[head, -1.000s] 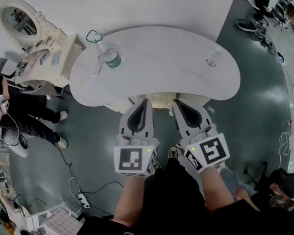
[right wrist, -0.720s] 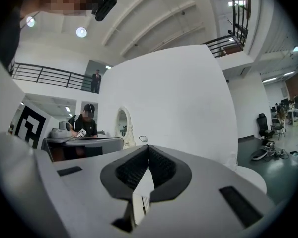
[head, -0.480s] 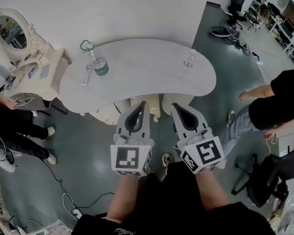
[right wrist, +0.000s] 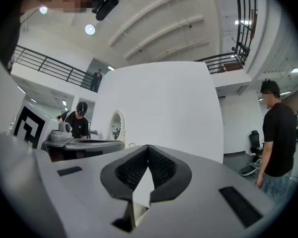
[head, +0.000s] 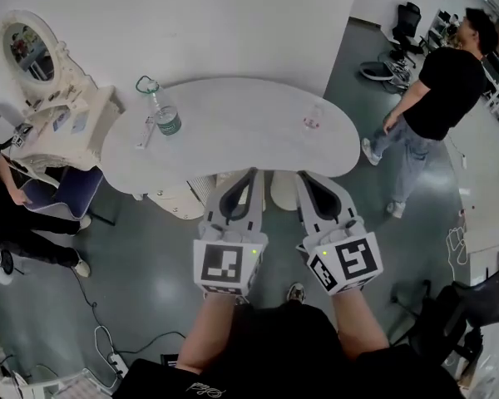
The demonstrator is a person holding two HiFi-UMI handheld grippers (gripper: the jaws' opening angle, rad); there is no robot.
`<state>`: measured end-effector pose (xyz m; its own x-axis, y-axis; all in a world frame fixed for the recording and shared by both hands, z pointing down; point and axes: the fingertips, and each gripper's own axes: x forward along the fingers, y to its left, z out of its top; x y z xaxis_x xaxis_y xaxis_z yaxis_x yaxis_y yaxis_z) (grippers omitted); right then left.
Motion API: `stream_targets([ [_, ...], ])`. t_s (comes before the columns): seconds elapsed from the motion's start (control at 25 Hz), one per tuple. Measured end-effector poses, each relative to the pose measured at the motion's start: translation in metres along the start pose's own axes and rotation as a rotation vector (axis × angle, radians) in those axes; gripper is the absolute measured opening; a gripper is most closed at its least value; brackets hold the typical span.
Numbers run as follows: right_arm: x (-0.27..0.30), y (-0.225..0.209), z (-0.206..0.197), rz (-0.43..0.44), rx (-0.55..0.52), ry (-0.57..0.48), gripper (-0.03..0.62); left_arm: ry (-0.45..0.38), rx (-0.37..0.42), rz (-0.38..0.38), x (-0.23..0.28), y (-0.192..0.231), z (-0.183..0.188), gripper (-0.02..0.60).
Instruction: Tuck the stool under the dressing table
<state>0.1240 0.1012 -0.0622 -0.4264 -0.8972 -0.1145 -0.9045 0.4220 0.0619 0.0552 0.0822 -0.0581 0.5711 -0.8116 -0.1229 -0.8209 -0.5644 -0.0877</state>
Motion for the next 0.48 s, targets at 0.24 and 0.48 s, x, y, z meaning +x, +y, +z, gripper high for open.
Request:
stream_targets([
  [0.24, -0.011, -0.031, 0.001, 0.001, 0.008, -0.013, 0.006, 0.006, 0.032, -0.033, 0.021, -0.034, 0.003, 0.005],
  [0.48, -0.021, -0.053, 0.003, 0.005, 0.018, -0.027, 0.006, 0.017, 0.039, -0.045, 0.038, -0.058, 0.004, 0.006],
])
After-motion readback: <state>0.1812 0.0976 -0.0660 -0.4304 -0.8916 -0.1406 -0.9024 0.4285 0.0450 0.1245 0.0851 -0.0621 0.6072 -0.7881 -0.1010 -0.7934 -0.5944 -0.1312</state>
